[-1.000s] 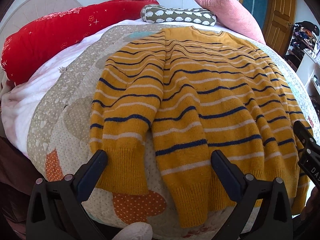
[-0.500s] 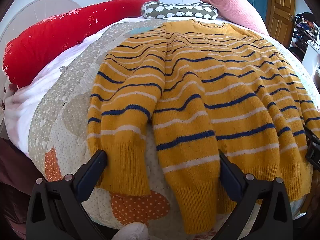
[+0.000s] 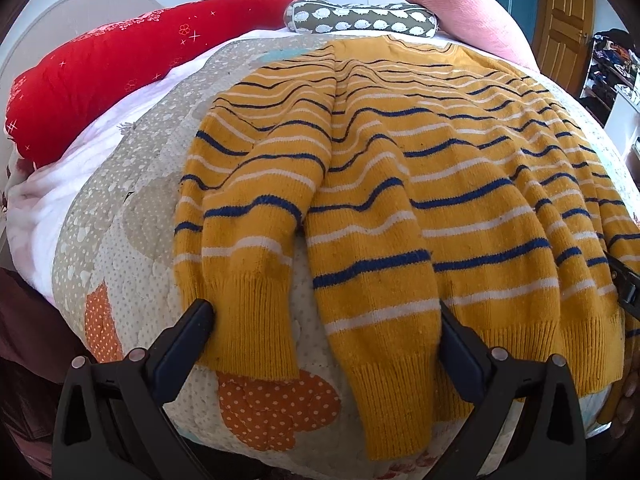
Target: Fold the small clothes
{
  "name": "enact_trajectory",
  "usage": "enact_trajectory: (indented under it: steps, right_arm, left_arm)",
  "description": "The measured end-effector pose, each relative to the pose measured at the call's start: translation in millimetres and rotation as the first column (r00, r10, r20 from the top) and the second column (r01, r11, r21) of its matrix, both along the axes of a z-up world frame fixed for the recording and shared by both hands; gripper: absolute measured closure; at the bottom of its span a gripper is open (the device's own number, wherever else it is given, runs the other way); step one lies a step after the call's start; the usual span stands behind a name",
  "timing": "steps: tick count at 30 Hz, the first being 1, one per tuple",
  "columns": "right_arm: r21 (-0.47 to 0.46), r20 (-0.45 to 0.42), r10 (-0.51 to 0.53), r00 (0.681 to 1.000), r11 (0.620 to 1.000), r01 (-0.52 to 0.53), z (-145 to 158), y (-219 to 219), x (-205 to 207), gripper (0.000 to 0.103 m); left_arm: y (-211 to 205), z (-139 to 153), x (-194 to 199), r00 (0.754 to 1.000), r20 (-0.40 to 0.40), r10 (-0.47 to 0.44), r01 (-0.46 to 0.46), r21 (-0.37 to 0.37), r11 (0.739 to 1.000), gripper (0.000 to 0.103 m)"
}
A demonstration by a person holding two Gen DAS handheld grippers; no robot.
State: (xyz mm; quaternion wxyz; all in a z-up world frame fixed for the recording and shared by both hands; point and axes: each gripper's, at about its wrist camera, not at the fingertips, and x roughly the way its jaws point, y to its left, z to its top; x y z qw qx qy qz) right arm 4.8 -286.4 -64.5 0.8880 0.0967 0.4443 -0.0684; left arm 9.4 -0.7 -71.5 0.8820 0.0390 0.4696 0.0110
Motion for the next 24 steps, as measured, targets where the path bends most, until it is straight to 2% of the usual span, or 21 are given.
enact_trajectory:
  steps: [9,13,16,20,21,24]
  right_arm:
    - [-0.03,0.0,0.029,1.0,0.999,-0.029,0.5,3.9,0.9,0.0]
    - [-0.008,0.019,0.072,0.997,0.997,-0.072,13.5,-1.4,-3.3,0.003]
    - [0.004,0.076,0.061,0.995,0.998,-0.061,33.1,-11.8,-17.8,0.006]
    - [0.034,0.087,0.053,0.995,0.998,-0.056,48.4,-30.0,-35.1,0.018]
    - [0.046,0.082,0.054,0.995,0.997,-0.058,49.5,-33.6,-38.6,0.023]
    - [0.085,0.071,0.065,0.995,0.994,-0.071,47.5,-40.5,-50.4,0.025]
  left_arm:
    - [1.7,2.7,-8.1,0.999,-0.008,-0.04,0.04,-0.006,0.999,0.0]
    - [11.9,15.9,-16.4,0.998,-0.029,-0.056,0.054,-0.064,0.997,0.0]
    - [25.3,39.0,-28.6,0.998,0.031,-0.053,0.055,-0.093,0.994,0.0]
    - [45.8,64.9,-39.5,0.993,0.117,-0.032,0.043,-0.089,0.995,0.0]
    - [52.0,67.5,-39.4,0.992,0.124,-0.023,0.034,-0.089,0.995,0.0]
    - [72.1,68.5,-34.9,0.993,0.115,0.024,-0.011,-0.113,0.994,0.0]
